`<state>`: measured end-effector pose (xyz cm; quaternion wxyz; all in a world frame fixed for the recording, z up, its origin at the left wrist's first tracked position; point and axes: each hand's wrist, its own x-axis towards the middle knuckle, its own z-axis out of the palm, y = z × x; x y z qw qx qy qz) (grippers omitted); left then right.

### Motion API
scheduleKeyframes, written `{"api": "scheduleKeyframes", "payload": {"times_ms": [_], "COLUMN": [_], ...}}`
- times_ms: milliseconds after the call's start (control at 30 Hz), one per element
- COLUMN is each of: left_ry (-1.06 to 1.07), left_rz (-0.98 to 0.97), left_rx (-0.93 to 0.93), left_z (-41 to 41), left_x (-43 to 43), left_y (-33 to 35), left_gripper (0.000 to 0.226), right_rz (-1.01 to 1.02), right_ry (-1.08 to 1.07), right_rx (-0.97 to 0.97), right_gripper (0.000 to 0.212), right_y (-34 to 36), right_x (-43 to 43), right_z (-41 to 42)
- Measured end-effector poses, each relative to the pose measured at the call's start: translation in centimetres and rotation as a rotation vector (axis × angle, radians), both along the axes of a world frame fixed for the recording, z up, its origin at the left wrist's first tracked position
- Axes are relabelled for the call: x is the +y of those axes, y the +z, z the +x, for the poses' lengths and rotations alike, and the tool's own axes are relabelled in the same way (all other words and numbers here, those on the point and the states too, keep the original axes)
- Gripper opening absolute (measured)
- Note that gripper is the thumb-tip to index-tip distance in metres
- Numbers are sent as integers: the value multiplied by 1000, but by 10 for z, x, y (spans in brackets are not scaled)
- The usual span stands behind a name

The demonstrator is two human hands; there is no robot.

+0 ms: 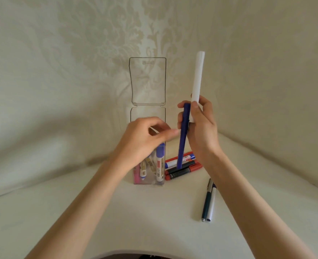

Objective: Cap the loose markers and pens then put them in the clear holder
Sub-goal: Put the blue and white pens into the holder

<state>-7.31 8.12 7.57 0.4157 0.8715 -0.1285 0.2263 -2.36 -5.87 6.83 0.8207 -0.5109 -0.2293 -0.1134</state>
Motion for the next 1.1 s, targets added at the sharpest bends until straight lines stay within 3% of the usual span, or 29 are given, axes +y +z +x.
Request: {"api": "scheduleKeyframes", "payload": {"times_ms": [133,233,433,533,700,767,867,1100], "left_ry": [-52,-83,150,199,253,253,244,279], "left_rz": [-95,-148,-252,-266,-72,-16,18,123], "left_rx": [216,256,-50,-116,-166,-137,-113,-84], "left_z": [0,0,11,20,25,24,24,26], "left_x": [-11,-8,41,53,52,49,47,49], "left_y": [-6,-11,9,13,1,-4,-8,-16], "left_gripper": [26,12,8,40,96,106,97,71], "right_rz": [75,-29,-383,-548,-691,-793,-888,-1122], "right_ry": [73,-5,-281,-303,-403,-447,-473,-397], "right_rx": [3,-18,-95,-131,-174,-234,-369,-457], "right_gripper": [15,13,16,18,14,20,34,28], "right_y": [6,4,13,12,15,19,29,15], "right_x": [13,17,2,-13,-25,-19,-5,17], "right_z": [-5,-7,-3,-6,-6,0,11,22]}}
